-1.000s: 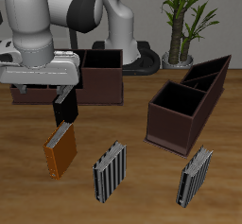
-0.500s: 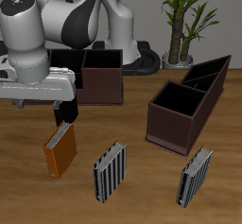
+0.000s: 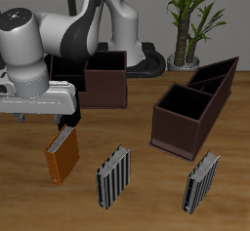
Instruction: Place the orange book into the left desk caddy's right compartment
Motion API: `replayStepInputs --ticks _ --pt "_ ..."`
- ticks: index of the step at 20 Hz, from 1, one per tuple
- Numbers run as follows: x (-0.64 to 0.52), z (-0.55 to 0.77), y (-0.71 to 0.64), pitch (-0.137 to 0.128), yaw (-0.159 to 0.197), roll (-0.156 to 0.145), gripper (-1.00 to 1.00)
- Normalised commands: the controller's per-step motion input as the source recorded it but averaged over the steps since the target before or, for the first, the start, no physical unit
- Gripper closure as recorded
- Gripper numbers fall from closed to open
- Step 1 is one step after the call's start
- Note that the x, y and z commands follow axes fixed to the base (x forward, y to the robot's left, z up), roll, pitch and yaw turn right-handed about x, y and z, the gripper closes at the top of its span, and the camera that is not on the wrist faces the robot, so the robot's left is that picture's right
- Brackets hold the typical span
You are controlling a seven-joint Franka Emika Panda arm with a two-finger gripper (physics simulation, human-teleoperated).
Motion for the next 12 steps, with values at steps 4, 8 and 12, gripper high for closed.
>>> replayStepInputs --ticks 4,8,12 --pt "0.09 -0.21 -0.01 0.001 -0.021 -0.002 -1.0" --pt "0.08 -0.28 0.1 -0.018 -0.038 0.021 -1.0" --pt "0.08 -0.15 0.22 0.001 -0.042 0.034 -1.0"
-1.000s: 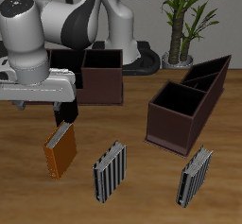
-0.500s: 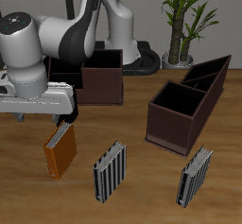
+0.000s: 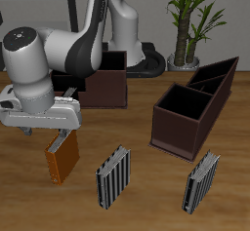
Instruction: Place the orange book into the left desk caddy's right compartment
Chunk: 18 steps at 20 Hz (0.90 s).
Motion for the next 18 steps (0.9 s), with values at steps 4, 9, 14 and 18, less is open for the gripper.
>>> replayStepInputs --ticks 4,9,14,18 --pt "0.07 -0.1 0.24 -0.003 -0.038 -0.003 -1.0" --pt "0.05 -0.18 0.14 0.003 -0.02 -0.003 -1.0" --pt "-0.02 -0.27 0.0 0.001 -0.044 -0.03 -1.0" --pt "-0.07 -0.28 -0.02 0.014 -0.04 -0.018 -1.0"
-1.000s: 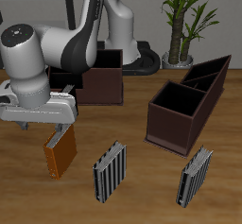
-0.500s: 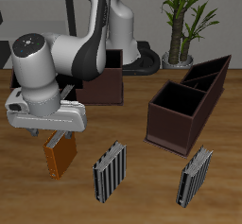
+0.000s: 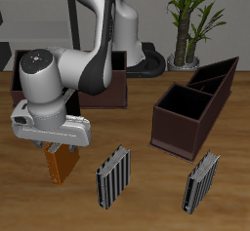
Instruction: Place the orange book into the left desk caddy's right compartment
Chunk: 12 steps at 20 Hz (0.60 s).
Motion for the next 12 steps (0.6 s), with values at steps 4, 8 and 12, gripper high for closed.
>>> replayStepInputs --ticks 4,8,12 --pt "-0.01 -0.24 0.04 0.022 -0.009 0.023 -1.0" --pt "-0.04 -0.18 0.06 0.005 -0.009 0.0 1.0" --pt "-0.01 -0.06 0.03 0.008 -0.012 0.013 1.0"
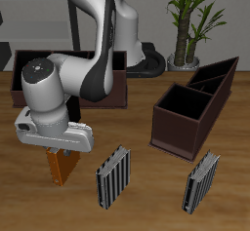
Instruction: Place the orange book into the left desk caddy's right compartment
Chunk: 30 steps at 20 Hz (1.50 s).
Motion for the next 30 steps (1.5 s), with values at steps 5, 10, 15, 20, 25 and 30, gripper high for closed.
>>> replayStepInputs --ticks 5,10,15,20,25,30 --pt "-0.05 0.08 -0.06 -0.005 -0.012 -0.008 1.0" --pt "-0.11 0.33 -0.03 -0.013 0.001 -0.047 1.0" --pt "-0.26 0.66 0.16 -0.047 0.005 -0.032 1.0" --pt "-0.27 0.73 0.27 -0.056 0.019 -0.022 1.0" --pt "-0.17 0.49 0.18 -0.018 -0.003 -0.051 1.0" --pt "-0.29 0.46 0.48 -0.04 0.039 0.038 1.0"
